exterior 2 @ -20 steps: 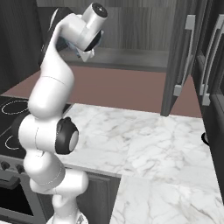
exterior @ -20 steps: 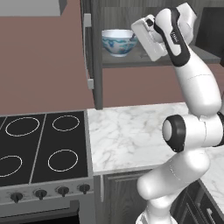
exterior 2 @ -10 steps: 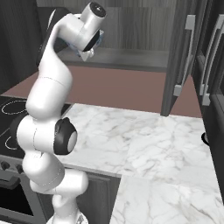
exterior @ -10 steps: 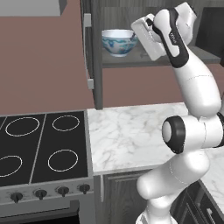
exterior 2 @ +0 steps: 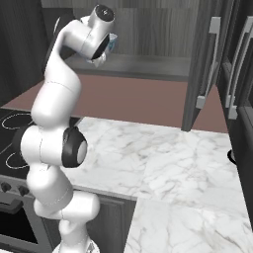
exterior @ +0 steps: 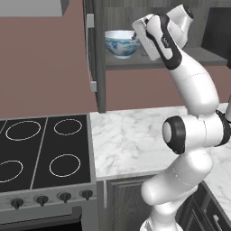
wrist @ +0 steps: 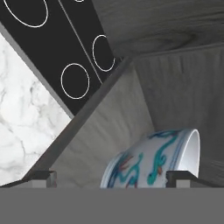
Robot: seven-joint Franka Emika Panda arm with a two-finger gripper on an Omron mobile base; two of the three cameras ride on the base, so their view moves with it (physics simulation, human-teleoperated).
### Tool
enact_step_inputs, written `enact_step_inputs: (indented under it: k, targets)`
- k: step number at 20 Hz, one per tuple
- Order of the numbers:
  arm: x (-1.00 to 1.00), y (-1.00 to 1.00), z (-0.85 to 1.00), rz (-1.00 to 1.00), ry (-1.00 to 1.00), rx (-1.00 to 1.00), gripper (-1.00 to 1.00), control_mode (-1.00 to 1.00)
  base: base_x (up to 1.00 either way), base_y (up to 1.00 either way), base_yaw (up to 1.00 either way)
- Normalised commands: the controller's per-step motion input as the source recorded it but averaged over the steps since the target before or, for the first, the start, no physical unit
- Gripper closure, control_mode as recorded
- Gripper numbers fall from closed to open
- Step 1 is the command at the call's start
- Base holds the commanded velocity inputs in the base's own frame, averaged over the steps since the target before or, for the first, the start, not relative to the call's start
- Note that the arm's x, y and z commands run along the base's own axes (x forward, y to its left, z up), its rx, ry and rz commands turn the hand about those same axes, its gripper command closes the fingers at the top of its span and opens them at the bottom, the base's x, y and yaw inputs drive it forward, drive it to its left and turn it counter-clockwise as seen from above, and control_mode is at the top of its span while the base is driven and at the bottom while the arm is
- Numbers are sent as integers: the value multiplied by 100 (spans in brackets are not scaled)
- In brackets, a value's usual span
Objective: Move the bowls from the cabinet to the plates on the dining table.
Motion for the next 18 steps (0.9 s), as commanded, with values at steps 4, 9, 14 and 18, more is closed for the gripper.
enact_step_inputs:
  k: [4, 9, 14, 18]
  targets:
    - [38, 0, 6, -12, -1, 0, -100, -100, 0, 0, 0]
    - [34, 0, 10, -8, -1, 1, -100, -100, 0, 0, 0]
    - [38, 0, 5, -7, 0, 1, -100, -100, 0, 0, 0]
    - [37, -1, 0, -5, 0, 0, -100, -100, 0, 0, 0]
